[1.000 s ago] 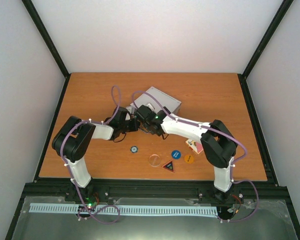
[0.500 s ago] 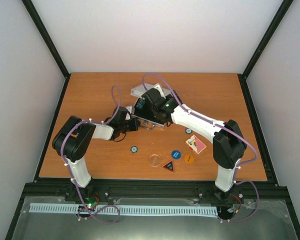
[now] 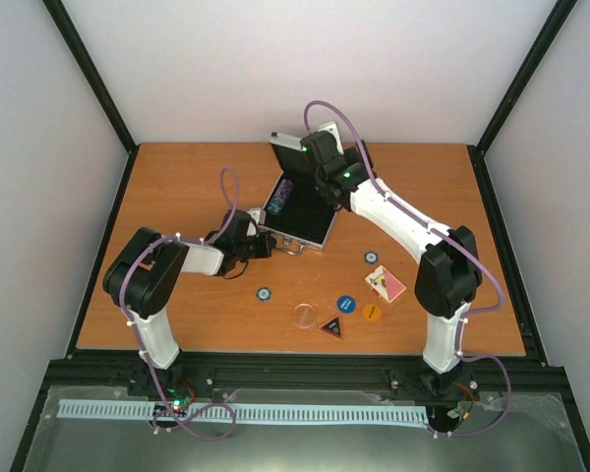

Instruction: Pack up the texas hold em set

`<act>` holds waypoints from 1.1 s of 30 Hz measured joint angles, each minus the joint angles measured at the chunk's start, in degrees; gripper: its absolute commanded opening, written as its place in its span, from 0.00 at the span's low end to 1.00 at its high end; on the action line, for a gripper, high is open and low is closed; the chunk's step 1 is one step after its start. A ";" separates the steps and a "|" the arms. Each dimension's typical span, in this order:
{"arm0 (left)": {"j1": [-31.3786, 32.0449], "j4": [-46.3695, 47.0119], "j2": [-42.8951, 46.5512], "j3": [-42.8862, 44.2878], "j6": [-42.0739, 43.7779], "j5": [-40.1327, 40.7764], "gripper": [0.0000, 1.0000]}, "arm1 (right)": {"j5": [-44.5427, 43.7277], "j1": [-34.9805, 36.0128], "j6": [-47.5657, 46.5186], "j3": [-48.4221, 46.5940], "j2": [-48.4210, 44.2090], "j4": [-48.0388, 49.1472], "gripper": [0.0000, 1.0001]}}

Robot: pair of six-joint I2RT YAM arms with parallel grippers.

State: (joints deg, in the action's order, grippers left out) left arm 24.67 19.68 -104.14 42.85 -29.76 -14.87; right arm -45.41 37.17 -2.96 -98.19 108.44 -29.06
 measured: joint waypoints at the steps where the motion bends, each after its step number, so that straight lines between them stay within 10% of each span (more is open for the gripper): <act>1: 0.00 0.00 -0.04 0.00 0.02 -0.02 0.01 | 0.07 -0.52 -0.22 -0.72 0.57 0.50 1.00; 33: 0.00 -0.13 -0.11 -0.11 1.14 0.00 0.01 | 23.17 -13.09 -1.88 -22.51 18.60 -5.05 1.00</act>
State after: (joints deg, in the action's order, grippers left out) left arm 24.67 19.55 -104.25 42.74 -28.62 -14.87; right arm -22.24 24.08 -4.84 -120.70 127.04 -34.11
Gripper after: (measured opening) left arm 0.011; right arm 0.999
